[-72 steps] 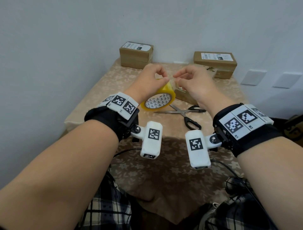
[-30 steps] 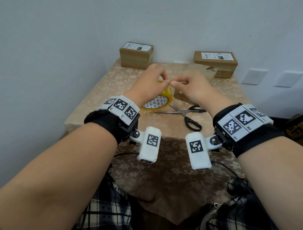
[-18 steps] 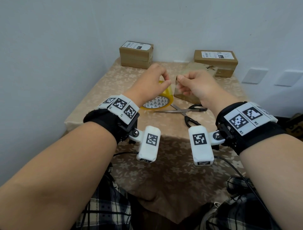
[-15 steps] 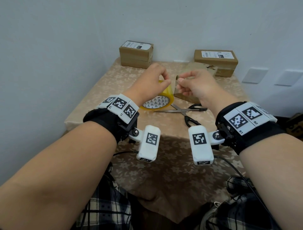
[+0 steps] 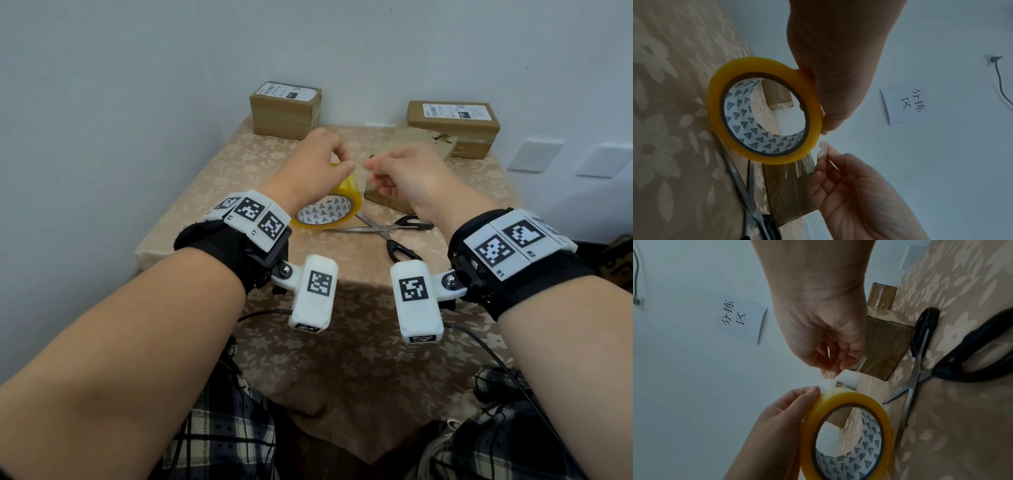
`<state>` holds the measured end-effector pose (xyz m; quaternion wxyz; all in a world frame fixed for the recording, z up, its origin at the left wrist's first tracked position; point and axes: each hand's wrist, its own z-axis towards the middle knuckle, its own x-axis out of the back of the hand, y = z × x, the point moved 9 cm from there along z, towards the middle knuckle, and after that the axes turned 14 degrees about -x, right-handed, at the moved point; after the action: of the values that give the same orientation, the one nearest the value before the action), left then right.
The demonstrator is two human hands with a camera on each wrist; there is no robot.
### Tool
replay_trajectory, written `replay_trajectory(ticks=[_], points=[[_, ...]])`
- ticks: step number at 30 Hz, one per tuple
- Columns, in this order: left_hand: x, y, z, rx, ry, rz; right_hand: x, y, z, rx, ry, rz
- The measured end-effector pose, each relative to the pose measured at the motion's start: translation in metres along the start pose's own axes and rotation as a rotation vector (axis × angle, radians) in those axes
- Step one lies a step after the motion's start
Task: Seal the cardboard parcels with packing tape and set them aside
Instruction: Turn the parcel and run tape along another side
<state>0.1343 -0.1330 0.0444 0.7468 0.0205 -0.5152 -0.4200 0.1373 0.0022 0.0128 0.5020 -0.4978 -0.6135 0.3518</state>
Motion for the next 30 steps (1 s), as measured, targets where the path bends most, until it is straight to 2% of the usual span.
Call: replay_trajectory(ticks=[19, 24, 30], points=[[-0.001, 0.001, 0.001, -0.006, -0.011, 0.019, -0.005, -0.006, -0.012, 0.073, -0.006, -0.195], [0.001, -0.001, 0.002, -0.004, -0.013, 0.011, 0.001, -0.010, -0.008, 0.102, 0.048, -0.377], [0.019, -0.013, -0.002, -0.016, 0.044, 0.153, 0.022, -0.010, -0.003, 0.128, 0.149, -0.385]])
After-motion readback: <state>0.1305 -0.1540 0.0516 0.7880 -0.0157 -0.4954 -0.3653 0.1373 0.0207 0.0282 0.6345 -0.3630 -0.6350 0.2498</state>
